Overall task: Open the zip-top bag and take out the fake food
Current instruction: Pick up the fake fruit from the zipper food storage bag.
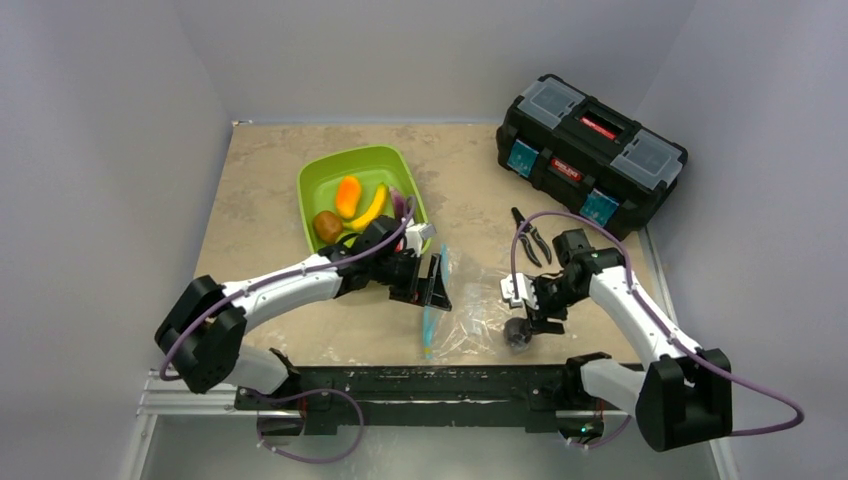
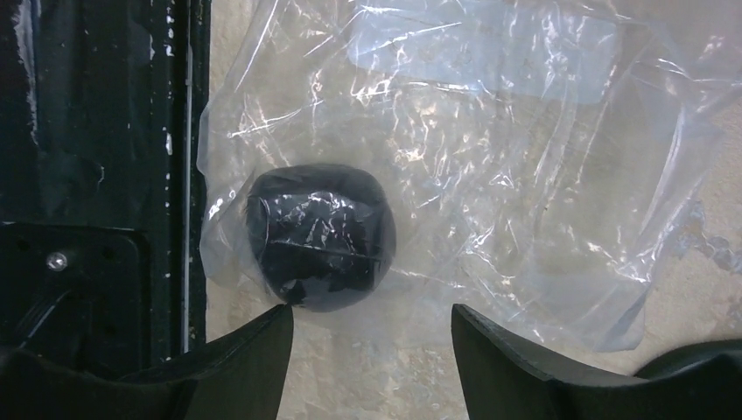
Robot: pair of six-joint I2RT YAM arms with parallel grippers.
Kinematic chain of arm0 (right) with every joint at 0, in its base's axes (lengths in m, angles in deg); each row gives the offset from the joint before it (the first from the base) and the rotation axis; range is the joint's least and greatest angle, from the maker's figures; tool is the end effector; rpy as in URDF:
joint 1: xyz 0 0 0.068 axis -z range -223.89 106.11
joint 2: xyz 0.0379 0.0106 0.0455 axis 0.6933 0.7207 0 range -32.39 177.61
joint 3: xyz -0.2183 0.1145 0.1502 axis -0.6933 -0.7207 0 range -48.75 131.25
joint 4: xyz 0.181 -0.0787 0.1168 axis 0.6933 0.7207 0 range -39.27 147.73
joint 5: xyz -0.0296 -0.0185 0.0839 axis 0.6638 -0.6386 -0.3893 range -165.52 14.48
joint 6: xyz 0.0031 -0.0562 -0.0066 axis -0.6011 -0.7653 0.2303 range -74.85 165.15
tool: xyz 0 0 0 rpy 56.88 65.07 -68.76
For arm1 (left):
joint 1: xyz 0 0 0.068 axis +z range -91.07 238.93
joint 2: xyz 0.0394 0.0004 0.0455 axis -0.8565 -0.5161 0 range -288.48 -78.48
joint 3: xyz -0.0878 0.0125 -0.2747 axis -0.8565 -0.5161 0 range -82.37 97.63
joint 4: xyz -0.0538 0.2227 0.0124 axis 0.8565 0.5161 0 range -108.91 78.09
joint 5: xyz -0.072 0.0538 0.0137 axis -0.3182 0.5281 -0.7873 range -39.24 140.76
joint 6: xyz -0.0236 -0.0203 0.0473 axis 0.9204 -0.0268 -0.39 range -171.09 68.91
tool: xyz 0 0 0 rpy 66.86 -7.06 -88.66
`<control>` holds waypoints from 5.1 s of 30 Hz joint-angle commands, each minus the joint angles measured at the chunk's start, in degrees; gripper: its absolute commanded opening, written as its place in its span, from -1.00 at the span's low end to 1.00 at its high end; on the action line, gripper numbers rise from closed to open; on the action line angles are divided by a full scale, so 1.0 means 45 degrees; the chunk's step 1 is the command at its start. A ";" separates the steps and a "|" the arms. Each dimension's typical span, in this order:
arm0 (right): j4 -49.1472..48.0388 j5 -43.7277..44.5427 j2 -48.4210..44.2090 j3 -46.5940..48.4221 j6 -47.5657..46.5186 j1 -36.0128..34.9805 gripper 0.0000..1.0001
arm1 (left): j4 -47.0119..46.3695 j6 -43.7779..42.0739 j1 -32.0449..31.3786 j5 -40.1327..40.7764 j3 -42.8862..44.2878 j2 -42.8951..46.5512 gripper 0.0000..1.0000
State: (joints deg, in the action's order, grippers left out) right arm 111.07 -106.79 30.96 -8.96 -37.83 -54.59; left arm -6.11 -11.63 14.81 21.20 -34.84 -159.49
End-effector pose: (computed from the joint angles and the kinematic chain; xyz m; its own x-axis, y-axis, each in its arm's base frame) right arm 0.1166 0.0430 0.2277 0.0919 -0.8460 -0.5253 -0.9957 -0.0818 -0.0423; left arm 0.1731 -0.1948 0.2460 -0.9410 0.1425 -0.3069 0.3267 0.6186 -0.7145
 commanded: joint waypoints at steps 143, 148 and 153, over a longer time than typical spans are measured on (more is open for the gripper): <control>-0.6568 -0.0106 0.3503 0.0419 0.3624 -0.2933 -1.00 | -0.7850 0.2566 -0.0556 -0.2859 0.0341 -0.4370 -1.00; -0.5071 -0.1033 0.2947 0.0386 0.2457 -0.2779 -0.42 | -0.7714 0.2701 -0.0509 -0.2888 0.0282 -0.4638 -1.00; -0.3825 -0.1543 0.2389 0.0771 0.1345 -0.2779 0.36 | -0.6907 0.2450 -0.0518 -0.2675 0.0533 -0.4885 -1.00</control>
State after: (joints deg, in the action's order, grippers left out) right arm 88.09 -109.80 43.68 -7.06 -26.84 -67.11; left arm -36.69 -0.52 12.36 9.73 -33.88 -181.57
